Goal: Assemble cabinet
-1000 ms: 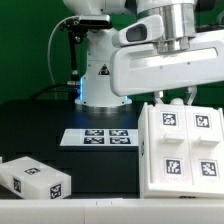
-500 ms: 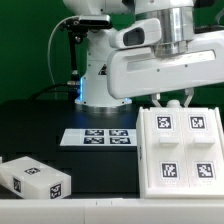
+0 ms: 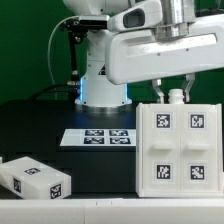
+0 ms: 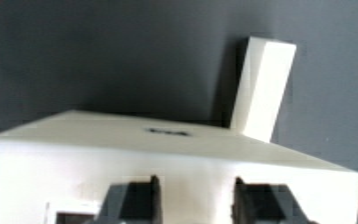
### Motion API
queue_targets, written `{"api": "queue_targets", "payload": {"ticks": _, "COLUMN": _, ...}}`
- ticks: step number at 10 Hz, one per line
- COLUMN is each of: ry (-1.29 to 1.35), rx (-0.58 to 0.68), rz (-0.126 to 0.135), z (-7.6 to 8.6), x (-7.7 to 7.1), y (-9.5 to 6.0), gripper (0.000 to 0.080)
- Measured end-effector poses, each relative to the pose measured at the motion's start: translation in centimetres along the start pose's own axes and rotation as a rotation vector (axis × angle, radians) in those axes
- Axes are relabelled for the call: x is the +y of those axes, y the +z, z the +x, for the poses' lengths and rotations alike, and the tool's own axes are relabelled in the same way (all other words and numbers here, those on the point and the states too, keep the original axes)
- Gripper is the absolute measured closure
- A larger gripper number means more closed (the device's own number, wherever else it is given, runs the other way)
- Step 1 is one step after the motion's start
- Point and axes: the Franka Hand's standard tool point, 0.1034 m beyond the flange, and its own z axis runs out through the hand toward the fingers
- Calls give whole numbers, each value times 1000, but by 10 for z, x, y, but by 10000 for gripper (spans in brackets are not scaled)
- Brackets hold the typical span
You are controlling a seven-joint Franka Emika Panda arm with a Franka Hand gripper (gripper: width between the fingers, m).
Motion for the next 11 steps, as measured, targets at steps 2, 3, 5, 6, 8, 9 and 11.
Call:
{"api": "queue_targets", "payload": {"ticks": 2, "ry": -21, "rx": 6, "rz": 11, "z": 23, "x": 0, "y": 0, "gripper": 620}}
{"api": "queue_targets", "payload": {"ticks": 3, "ry": -21, "rx": 17, "rz": 12, "z": 31, "x": -1, "y": 2, "gripper": 636}}
{"api": "queue_targets", "payload": {"ticks": 5, "ry": -13, "rx": 27, "rz": 11, "z": 34, "x": -2, "y": 2, "gripper": 662}}
{"api": "queue_targets", "payload": {"ticks": 6, "ry": -13, "rx": 27, "rz": 11, "z": 34, "x": -1, "y": 2, "gripper": 662}}
{"api": "queue_targets", "payload": {"ticks": 8, "ry": -11, "rx": 28, "rz": 10, "z": 33, "x": 0, "y": 1, "gripper": 665}}
{"api": "queue_targets", "payload": {"ticks": 9, "ry": 0, "rx": 19, "rz": 5, "z": 23, "x": 6, "y": -3, "gripper": 459}}
{"api": "queue_targets", "payload": {"ticks": 11, "ry": 2, "rx": 12, "rz": -7, "z": 14, "x": 28, "y": -28, "gripper": 260}}
